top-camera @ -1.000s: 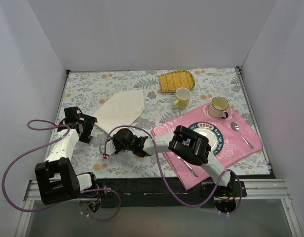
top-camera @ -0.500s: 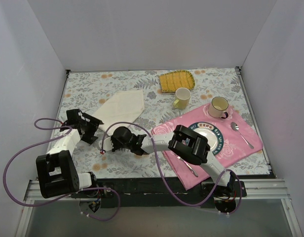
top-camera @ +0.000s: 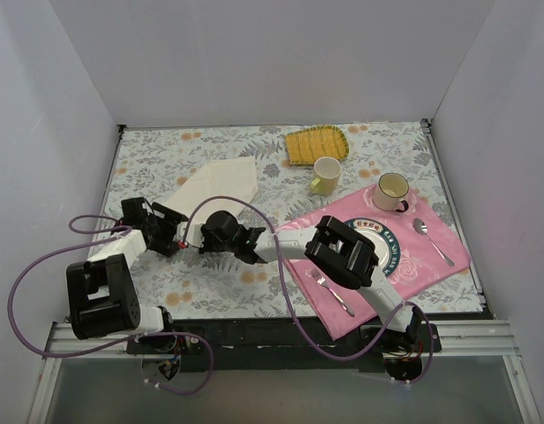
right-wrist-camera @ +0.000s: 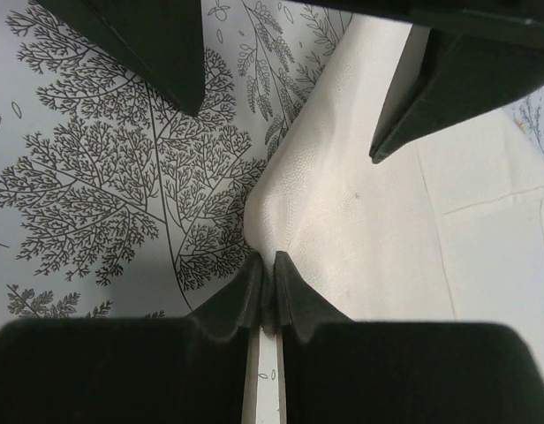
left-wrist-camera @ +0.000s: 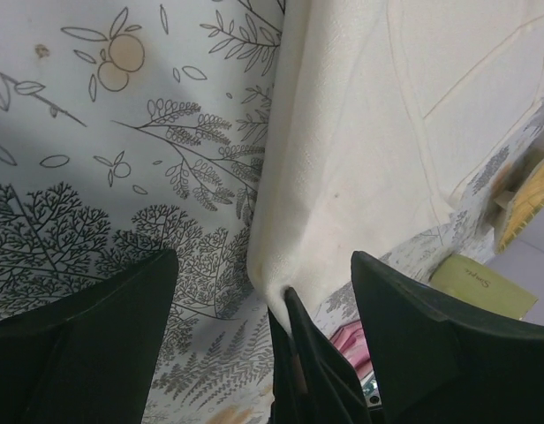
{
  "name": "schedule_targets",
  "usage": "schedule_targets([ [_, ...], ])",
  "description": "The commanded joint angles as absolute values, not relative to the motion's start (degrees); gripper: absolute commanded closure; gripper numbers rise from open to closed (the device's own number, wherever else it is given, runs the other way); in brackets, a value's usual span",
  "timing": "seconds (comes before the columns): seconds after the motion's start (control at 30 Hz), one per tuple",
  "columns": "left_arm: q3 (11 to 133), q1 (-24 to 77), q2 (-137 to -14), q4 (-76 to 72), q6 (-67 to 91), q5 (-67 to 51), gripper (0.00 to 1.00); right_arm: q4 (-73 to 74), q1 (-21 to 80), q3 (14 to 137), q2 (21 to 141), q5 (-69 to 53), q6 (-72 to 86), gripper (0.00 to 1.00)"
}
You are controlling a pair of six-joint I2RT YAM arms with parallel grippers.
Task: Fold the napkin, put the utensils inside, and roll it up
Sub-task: Roll the napkin with the utensil
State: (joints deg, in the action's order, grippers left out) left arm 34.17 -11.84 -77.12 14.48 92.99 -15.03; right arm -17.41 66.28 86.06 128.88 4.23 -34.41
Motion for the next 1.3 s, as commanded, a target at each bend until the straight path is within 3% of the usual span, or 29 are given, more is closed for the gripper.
schedule_targets([
  [0.0, 34.0, -12.1, -80.7, 12.1, 93.4, -15.7, 0.2, -18.2, 65.5, 86.7, 126.0, 3.1, -31.3, 0.99],
  [1.27, 33.3, -12.1, -91.1, 10.1, 96.3, -11.0, 0.33, -19.3, 63.7, 87.7, 122.8, 0.9, -27.7, 0.99],
])
